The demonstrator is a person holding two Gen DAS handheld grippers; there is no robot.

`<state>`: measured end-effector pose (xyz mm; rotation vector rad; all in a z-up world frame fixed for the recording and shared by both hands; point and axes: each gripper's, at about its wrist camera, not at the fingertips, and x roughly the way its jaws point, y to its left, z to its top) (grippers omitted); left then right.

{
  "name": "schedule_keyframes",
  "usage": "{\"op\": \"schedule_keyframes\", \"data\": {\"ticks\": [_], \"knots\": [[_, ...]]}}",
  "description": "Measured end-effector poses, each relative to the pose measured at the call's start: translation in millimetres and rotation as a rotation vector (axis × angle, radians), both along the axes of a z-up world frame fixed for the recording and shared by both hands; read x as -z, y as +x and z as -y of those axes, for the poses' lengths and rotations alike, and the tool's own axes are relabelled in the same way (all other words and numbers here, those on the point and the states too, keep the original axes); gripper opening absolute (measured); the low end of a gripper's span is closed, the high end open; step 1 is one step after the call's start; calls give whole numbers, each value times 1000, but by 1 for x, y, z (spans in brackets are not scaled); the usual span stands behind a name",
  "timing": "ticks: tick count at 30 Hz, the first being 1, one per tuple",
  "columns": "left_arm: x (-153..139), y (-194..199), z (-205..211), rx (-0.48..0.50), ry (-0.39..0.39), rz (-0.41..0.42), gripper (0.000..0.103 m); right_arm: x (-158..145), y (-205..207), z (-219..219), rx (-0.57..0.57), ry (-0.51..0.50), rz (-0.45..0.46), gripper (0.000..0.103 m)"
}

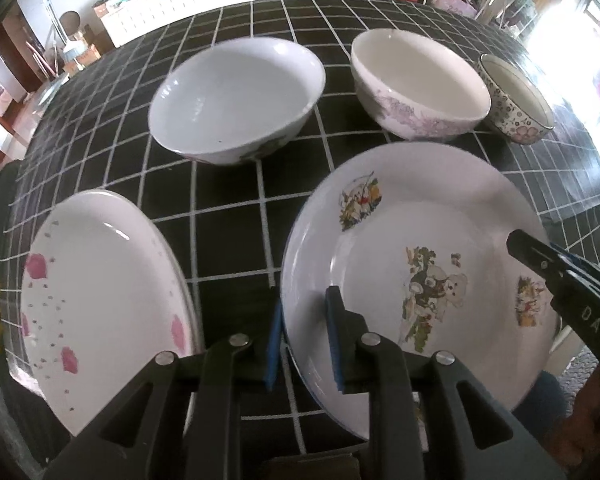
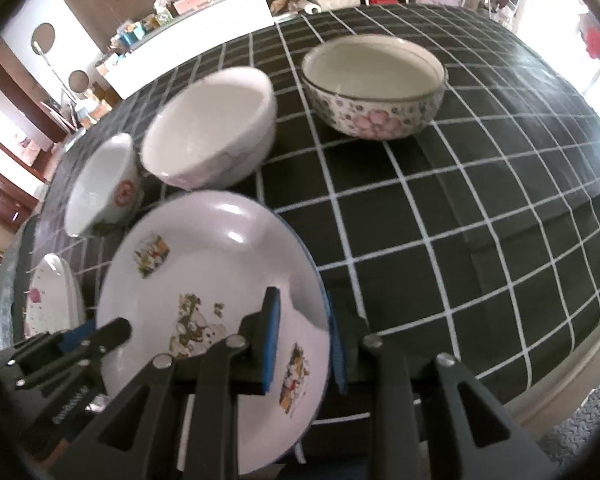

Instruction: Organize plates and bowls

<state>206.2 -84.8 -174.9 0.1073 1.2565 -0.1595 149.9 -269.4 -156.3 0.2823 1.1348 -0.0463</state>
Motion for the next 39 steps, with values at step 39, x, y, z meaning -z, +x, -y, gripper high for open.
{"op": "schedule_keyframes", "data": {"ticks": [39], "knots": [[-77,-40,-175,-250,-65,140,18,-42,17,-152,-207,30,48,28]]}}
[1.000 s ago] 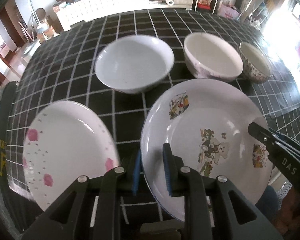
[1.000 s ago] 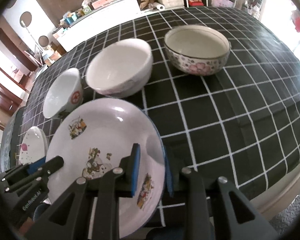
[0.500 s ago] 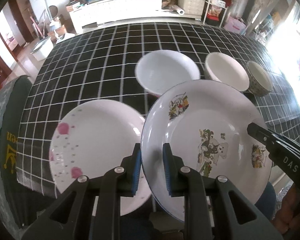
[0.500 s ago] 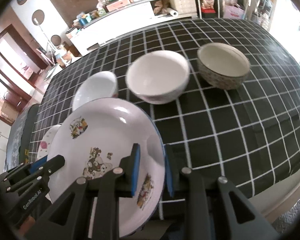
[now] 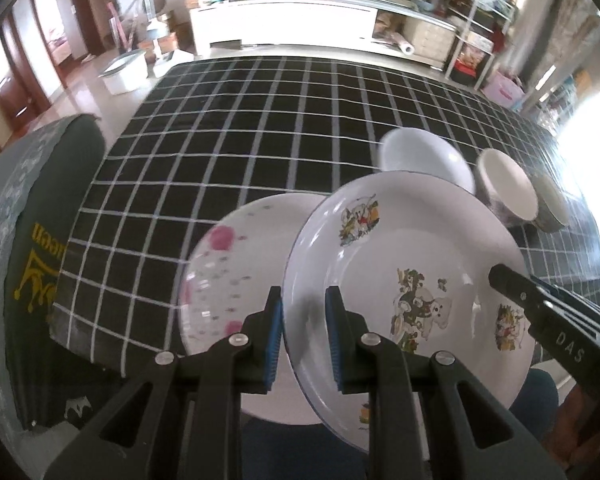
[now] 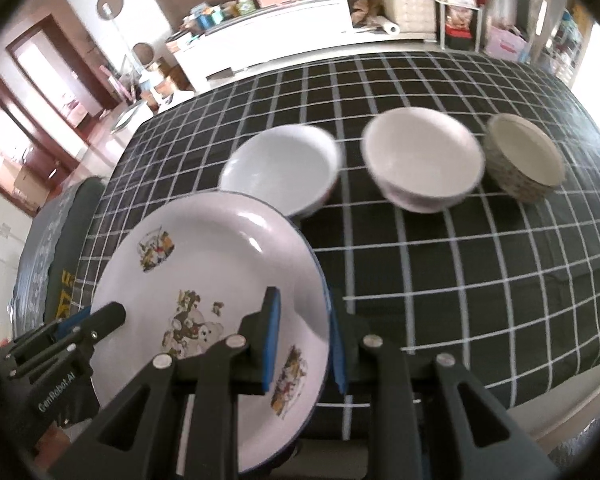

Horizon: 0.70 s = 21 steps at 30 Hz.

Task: Organize plates and bowls
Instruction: 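Lower the cartoon-print plate onto the pink-flower plate and open both tools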

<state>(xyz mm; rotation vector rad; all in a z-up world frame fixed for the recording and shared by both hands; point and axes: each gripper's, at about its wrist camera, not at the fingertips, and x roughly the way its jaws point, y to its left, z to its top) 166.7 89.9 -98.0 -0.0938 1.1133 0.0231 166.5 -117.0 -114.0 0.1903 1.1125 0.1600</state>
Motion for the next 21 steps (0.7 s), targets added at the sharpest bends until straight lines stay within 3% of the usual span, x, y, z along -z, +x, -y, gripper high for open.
{"op": "schedule_keyframes", "data": {"ticks": [10,21], "knots": [[20,-14,-56,-88,-35,-33,18,13,6,-58,-106,-45,-18,28],[37,-4,-68,-93,-28,-37,18,29,13,-80,-126,-108,-30,28]]}}
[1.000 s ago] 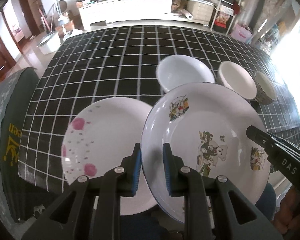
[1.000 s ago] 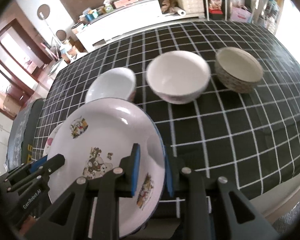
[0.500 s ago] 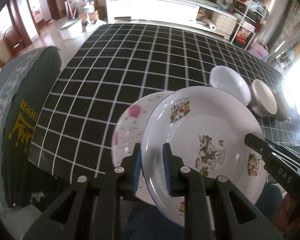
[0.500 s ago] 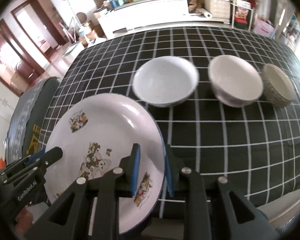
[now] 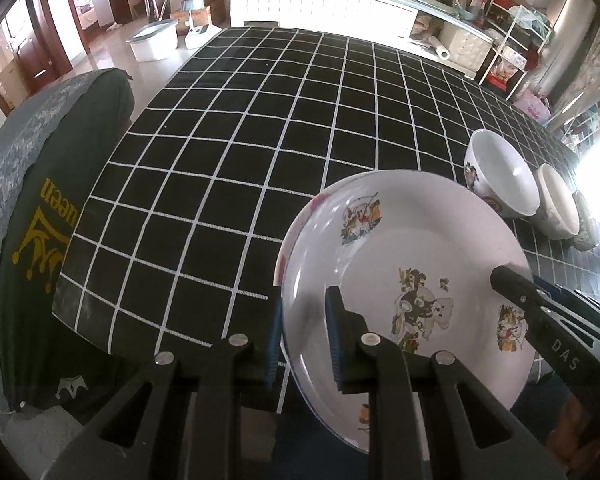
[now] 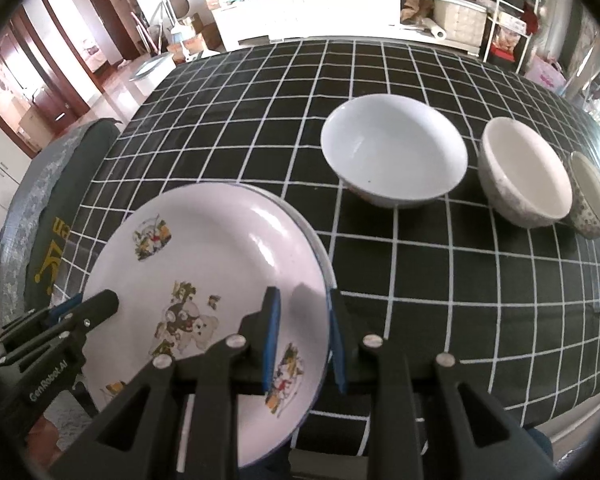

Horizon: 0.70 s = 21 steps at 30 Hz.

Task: Organize plates and bowls
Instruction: 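Lower the cartoon-print plate onto the pink-flower plate and open both tools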

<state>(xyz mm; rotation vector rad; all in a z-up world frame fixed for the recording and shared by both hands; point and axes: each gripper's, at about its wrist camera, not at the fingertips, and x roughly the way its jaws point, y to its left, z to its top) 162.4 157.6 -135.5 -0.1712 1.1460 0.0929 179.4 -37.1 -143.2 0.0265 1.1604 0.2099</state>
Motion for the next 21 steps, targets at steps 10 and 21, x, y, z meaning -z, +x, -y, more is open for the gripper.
{"op": "schedule_keyframes", "data": {"ticks": [10,21], "knots": [[7,5,1,4,-8,-8,18,6,3,-3,-8,-54,9,28],[12,11,4,10,-2,-8,18,22,8,0,1,-66,-41,29]]}}
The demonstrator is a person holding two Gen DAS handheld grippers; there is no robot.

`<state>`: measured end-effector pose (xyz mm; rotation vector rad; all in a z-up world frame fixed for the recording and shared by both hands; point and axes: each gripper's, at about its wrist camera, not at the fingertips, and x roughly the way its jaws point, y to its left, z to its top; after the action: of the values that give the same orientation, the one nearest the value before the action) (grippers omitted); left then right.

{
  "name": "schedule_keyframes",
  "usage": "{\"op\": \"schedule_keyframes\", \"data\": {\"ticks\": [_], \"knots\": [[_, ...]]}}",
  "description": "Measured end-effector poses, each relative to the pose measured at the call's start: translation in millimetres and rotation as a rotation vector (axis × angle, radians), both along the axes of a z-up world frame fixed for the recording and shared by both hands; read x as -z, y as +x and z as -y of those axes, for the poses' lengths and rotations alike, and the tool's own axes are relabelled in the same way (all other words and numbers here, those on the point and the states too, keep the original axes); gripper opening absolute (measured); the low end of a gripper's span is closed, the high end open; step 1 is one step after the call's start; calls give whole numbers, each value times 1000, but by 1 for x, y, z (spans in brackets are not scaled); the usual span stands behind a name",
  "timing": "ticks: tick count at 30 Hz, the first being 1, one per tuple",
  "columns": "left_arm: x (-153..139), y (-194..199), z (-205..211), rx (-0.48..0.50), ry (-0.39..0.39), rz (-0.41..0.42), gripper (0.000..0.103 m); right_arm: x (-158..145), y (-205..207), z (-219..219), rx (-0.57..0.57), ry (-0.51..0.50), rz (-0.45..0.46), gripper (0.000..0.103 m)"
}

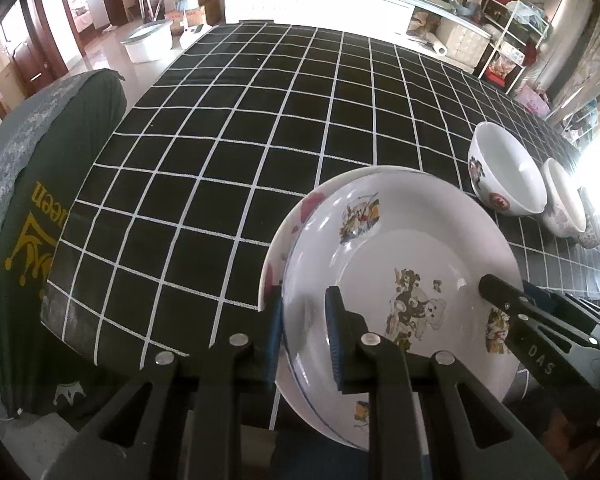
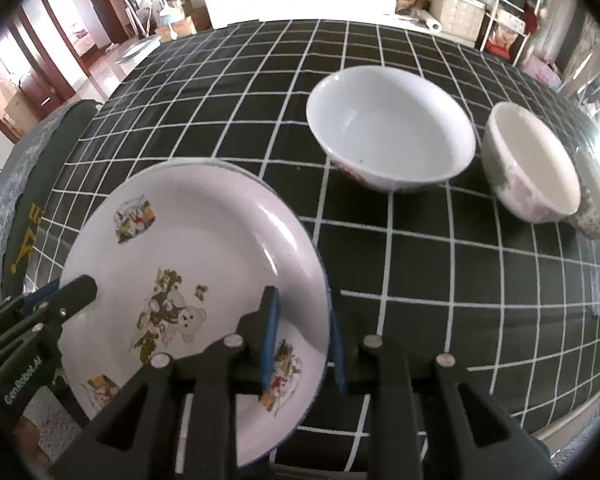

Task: Organize plates and bowls
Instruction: 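Lower the cartoon-print plate onto the pink-flower plate and open both tools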

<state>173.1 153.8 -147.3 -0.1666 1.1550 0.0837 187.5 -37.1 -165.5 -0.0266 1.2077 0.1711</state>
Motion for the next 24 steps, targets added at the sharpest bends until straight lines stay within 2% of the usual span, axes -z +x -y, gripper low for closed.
{"op": "schedule_keyframes", "data": {"ticks": [13,20,23,24], "knots": [[2,-4,-4,20,-35,3,18,0,-7,10,0,61,-4,29],[-2,-3,6,16,32,-37,18,-8,-19,34,38,129,2,29],[-13,-5,6,3,81,-9,31,-15,-21,36,42,140,15,29],[-18,-6,5,2,95,0,31,-18,-21,38,48,122,27,29]]}}
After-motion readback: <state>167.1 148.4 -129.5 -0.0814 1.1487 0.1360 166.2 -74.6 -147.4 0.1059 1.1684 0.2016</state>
